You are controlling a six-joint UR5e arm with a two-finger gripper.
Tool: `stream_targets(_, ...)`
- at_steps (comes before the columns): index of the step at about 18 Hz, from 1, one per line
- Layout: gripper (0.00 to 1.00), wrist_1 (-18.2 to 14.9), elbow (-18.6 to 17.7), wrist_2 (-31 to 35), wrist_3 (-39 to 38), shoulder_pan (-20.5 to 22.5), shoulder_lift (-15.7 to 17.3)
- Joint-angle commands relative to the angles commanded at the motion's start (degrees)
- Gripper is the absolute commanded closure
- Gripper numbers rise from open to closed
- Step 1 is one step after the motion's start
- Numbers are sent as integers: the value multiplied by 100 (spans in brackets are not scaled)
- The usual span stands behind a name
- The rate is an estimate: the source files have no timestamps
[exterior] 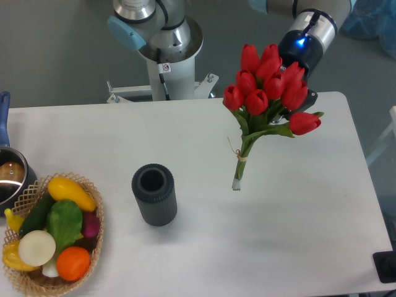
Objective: Place the flowers on the table
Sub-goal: 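Lift the red tulip bouquet upward with the gripper, stems hanging down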
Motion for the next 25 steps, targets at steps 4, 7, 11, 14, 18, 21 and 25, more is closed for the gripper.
stream_targets(4,56,-9,52,0,-44,9,0)
stream_targets(7,56,-9,26,0,-18,17,9)
stream_targets(11,56,-9,70,17,-35,-9,0)
stream_targets(14,56,-9,88,96,-44,-18,26)
stream_targets(18,56,-9,210,702,-61,-88,27)
stream_targets(21,56,-17,255,1342,-70,-97,61)
stream_targets(25,56,-70,299,2266,-70,-88,123)
